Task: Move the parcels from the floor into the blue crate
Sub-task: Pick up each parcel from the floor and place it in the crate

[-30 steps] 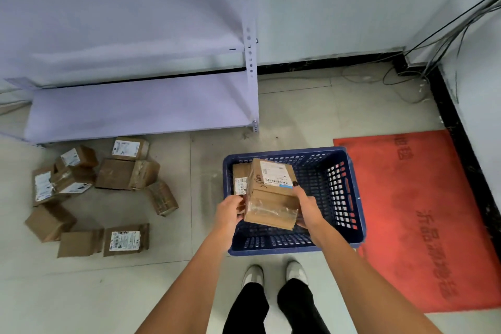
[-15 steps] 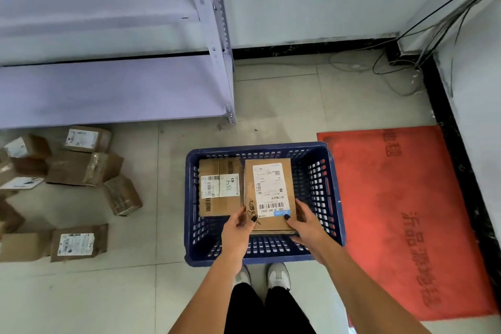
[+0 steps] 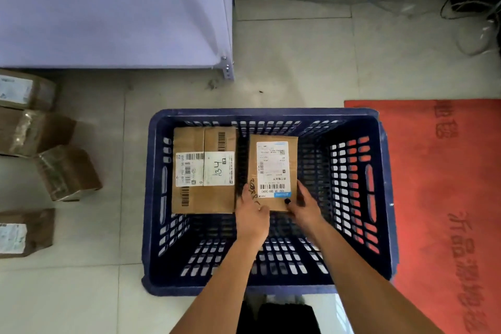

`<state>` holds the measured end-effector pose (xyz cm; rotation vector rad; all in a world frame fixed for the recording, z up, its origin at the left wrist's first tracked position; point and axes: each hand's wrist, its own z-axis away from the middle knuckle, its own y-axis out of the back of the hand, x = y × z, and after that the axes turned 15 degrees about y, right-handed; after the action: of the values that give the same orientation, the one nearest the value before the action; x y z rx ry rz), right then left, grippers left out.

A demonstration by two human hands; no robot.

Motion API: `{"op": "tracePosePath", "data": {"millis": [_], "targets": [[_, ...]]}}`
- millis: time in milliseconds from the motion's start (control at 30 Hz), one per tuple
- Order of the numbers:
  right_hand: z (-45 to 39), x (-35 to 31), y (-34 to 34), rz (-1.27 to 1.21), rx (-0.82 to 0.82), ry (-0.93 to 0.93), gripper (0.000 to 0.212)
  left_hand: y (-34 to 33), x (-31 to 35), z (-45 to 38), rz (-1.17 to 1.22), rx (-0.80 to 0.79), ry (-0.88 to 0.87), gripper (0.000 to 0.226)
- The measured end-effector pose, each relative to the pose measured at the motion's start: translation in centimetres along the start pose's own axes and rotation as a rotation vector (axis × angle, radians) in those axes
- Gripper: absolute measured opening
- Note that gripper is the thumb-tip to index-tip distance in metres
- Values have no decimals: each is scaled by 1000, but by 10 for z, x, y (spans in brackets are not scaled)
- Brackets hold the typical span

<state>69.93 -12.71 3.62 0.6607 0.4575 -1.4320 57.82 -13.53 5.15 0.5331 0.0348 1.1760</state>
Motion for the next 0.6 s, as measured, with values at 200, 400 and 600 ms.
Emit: {"op": "tracePosePath", "data": {"millis": [200,400,600], "targets": [[-47,25,-19,106,-9,65,66,-28,-8,-37,-36,126,-13,69],[-58,29,-31,118,9,24,71,-40,-2,-32,30,151,-67,61],[-37,-10,-33,309,19,8,73,-7,6,-24,121,76,-47,59]]}}
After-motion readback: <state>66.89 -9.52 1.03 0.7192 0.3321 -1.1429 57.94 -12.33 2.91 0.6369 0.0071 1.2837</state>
